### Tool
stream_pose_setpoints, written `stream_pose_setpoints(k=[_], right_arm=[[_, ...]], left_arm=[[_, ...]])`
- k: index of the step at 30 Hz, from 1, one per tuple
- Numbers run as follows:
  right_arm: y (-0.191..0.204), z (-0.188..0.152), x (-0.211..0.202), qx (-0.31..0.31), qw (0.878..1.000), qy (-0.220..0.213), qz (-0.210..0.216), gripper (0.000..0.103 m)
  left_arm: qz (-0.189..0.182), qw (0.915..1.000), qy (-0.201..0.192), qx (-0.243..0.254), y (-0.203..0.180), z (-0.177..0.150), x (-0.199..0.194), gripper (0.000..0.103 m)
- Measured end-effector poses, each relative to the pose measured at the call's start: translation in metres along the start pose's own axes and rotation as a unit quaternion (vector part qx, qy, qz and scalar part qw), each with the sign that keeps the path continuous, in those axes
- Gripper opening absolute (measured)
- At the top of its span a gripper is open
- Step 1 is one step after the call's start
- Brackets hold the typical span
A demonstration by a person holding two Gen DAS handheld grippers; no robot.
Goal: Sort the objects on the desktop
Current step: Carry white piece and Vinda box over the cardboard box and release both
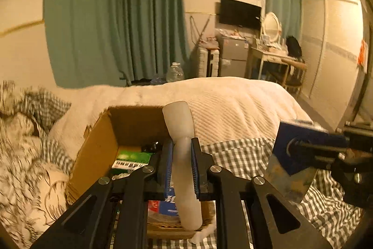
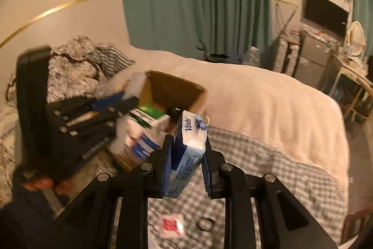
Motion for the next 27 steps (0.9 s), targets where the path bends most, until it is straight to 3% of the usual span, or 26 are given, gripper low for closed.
stream_pose_setpoints(k=[4,9,15,27], right_arm=[[0.020,-0.009,0.034,-0.003,1.000,0.017,0.016,0.022],[0.038,-0.024,0.070,-0.014,0.998,0.051,0.023,0.022],[0.054,-0.008,0.079,-0.031,0.998,0.039,0.026,0.022],[0.069,0.011,0.115,-0.038,0.998,0.049,0.027,0.024]], left_arm=[[0.006,0.9988,0.020,-0.043,0.032,-0.009,0.017,0.014],[0.034,0.9983,0.010,-0.045,0.052,-0.008,0.021,0.014],[0.077,0.9965,-0.002,-0.032,0.067,-0.010,0.024,0.014],[0.095,0.9949,-0.013,-0.031,0.081,0.002,0.042,0.016]])
Point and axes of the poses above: each gripper's, at about its wrist camera, not at the fingertips, and x roughly the way its jaws point, y to its left, z to its top, the point moved 8 cm from there along x, roughly the way its jaws point, and after that the axes turned 14 degrees about -x, right-handed, at the moved point
